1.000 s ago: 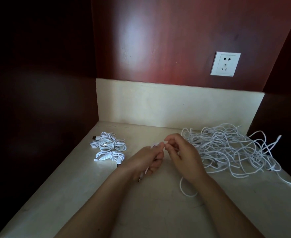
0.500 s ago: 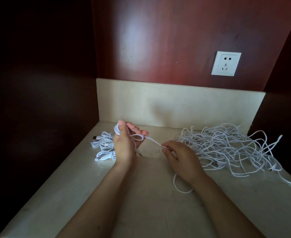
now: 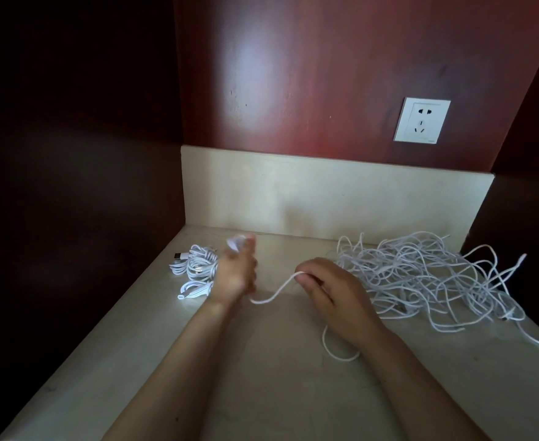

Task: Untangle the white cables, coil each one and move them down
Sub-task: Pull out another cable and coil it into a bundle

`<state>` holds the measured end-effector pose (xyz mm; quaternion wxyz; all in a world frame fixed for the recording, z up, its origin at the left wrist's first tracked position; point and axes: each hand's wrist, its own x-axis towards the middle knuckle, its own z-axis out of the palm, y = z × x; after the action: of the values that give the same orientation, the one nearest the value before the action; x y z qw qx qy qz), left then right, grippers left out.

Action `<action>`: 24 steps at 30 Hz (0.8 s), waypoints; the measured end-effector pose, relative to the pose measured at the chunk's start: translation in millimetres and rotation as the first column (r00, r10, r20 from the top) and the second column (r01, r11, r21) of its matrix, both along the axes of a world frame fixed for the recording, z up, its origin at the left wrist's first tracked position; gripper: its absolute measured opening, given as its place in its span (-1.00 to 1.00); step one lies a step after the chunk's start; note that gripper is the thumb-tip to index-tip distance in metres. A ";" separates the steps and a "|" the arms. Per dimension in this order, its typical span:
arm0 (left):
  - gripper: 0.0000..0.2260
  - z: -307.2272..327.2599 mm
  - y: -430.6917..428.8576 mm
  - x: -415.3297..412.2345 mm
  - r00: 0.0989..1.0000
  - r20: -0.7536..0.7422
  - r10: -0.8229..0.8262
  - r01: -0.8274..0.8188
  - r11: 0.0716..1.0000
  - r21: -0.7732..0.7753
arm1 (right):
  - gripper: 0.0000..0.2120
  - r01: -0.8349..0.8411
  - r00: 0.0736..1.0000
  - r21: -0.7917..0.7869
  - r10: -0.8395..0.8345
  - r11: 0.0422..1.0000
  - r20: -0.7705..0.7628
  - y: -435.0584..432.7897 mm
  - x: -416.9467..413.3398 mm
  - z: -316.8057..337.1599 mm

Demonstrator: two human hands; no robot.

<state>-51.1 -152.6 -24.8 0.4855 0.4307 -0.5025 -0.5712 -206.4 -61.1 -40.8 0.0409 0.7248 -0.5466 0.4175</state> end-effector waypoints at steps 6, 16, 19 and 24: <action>-0.40 -0.8 22.8 -7.9 0.826 0.181 -0.534 0.484 0.836 0.258 | -0.68 0.167 0.960 -0.033 -0.155 0.985 0.231 -1.4 -5.5 -0.8; -0.54 5.4 29.6 -3.9 0.595 0.163 -0.787 0.737 0.616 0.280 | -0.62 0.210 0.941 0.026 -0.210 0.977 0.266 -9.4 -8.5 -12.4; -0.58 5.6 28.8 -3.9 0.677 0.215 -0.704 0.683 0.709 0.175 | -0.63 0.238 0.940 0.003 -0.231 0.971 0.250 -7.6 -7.2 -13.7; -0.56 -3.4 23.2 -12.6 0.914 0.239 -0.327 0.369 0.915 -0.161 | -0.77 0.251 0.960 -0.043 -0.243 0.967 0.142 -6.8 -6.6 -12.7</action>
<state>-63.7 -129.3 -28.2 0.3618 0.3392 -0.6748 -0.5465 -213.0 -67.8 -53.4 0.0773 0.6191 -0.6215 0.4738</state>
